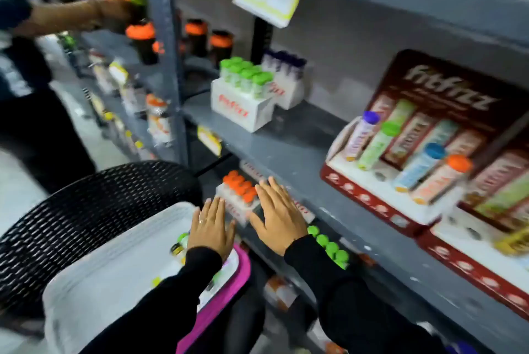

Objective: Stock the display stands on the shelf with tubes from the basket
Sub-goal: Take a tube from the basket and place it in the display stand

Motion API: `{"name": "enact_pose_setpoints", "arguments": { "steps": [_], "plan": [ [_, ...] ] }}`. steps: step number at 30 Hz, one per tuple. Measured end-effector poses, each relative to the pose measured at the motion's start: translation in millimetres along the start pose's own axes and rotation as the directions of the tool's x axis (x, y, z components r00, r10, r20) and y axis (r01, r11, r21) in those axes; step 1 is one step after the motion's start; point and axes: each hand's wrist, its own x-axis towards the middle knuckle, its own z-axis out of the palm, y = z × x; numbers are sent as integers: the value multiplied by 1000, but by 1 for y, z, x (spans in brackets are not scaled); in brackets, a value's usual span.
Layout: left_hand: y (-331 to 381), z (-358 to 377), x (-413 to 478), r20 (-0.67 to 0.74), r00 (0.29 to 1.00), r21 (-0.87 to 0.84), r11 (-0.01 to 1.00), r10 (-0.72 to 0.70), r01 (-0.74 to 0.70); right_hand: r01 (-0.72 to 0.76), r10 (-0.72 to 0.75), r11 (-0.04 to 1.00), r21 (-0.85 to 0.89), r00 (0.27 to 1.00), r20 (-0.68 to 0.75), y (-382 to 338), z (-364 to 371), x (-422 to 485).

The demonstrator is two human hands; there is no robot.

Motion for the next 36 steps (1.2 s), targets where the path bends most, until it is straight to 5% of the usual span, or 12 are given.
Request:
{"name": "enact_pose_setpoints", "arguments": {
  "steps": [2,4,10,15,17,25,30,36],
  "plan": [
    [-42,17,-31,103,975,17,980,-199,198,37,-55,995,96,980,190,-26,32,12],
    [-74,33,-74,242,867,69,900,-435,431,59,-116,989,137,881,458,-51,56,20],
    [-92,61,-142,465,667,124,788,-583,603,77,-88,996,47,728,680,-107,134,40],
    [-98,65,-146,449,672,64,772,-588,633,61,-17,998,-31,666,745,-136,192,49],
    [-98,66,-147,462,668,52,769,-584,637,73,-16,996,-49,699,715,-140,206,52],
    [-102,74,-150,505,615,68,738,-606,671,281,-99,951,-133,680,727,-159,232,64],
    [-101,71,-152,501,620,68,742,-603,667,177,-96,984,-35,677,730,-165,214,62],
    [-96,67,-154,462,646,89,756,-608,648,136,-121,989,59,503,856,-146,150,91]
  ]
}}
